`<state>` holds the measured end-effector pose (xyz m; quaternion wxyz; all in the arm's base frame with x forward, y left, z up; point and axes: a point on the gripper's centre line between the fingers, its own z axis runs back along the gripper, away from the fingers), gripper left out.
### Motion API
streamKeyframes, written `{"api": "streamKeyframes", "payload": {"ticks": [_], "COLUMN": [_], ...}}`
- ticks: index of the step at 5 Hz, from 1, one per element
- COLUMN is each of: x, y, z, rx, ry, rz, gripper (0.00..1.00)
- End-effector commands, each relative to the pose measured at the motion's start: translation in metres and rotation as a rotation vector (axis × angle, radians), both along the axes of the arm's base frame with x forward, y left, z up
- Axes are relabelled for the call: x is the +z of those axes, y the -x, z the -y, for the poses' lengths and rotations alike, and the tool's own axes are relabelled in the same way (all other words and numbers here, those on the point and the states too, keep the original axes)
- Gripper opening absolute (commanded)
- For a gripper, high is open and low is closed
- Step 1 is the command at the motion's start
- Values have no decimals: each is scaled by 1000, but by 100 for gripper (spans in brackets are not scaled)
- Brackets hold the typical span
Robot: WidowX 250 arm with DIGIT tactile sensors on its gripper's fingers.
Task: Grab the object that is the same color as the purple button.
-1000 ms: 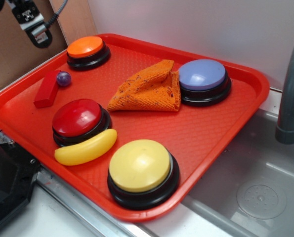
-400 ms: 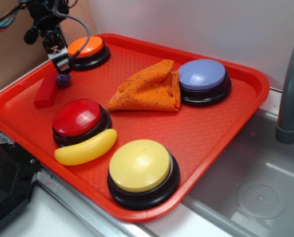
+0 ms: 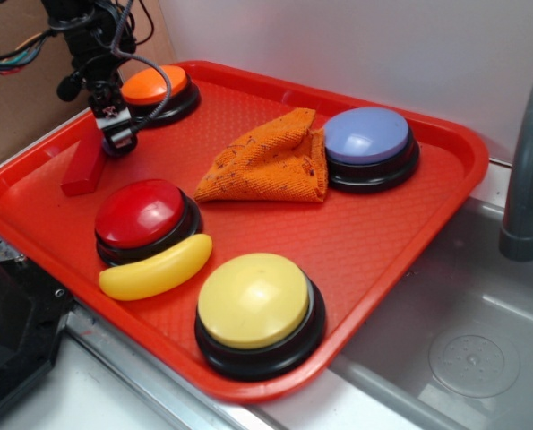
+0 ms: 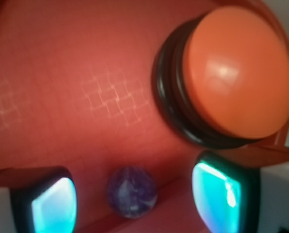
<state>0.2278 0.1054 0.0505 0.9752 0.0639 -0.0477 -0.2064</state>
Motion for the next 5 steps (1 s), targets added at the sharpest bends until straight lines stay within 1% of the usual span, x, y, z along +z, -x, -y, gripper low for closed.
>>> {"api": "streamKeyframes", "payload": {"ticks": [1,2,3,4,5], "x": [-6,-6,-11,-14,-15], "y": [-5,-4,-5,-4,-1], "z": [-10,-4,-8,-7,0], "rx": [24,1,21,-4,-37], "ry": [-26,-37,-53,-62,-66], "rz": [-5,-10,-25,-34,-42], "gripper": [100,100,100,0,0]}}
